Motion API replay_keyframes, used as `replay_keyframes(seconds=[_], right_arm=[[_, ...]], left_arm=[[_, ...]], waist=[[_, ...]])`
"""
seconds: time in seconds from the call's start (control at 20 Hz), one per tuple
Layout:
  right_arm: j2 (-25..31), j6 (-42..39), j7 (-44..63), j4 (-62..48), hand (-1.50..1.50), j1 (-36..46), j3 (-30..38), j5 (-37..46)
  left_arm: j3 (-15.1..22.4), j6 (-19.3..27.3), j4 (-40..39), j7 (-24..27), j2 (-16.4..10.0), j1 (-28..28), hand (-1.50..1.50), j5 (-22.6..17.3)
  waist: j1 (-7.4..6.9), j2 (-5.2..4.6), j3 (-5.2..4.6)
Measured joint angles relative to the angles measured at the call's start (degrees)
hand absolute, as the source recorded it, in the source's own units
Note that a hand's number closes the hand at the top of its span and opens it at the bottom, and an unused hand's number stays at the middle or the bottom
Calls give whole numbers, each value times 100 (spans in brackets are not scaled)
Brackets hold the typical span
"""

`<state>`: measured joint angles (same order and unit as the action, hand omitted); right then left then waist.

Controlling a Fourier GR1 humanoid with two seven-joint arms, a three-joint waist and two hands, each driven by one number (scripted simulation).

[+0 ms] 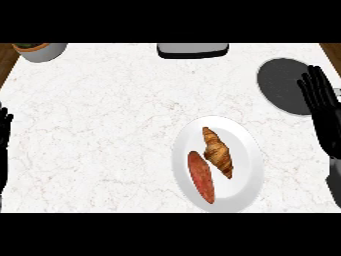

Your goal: Pick the croissant from the plate and place it in the pan

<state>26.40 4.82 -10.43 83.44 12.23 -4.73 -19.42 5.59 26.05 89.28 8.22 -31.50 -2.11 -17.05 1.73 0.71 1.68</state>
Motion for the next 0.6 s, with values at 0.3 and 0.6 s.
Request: replay_keyframes(seconds=[0.3, 0.6], right_arm=[[-70, -118, 947, -985, -150, 683, -379, 197], [152, 857, 1231, -1803, -150, 806, -1237, 2051]], left_arm=[[710, -673, 154, -525, -160, 602, 0, 194], [1346, -1112, 237, -1029, 9, 922, 0, 217]], waist=[[-216, -145, -126], [-264, -177, -180]])
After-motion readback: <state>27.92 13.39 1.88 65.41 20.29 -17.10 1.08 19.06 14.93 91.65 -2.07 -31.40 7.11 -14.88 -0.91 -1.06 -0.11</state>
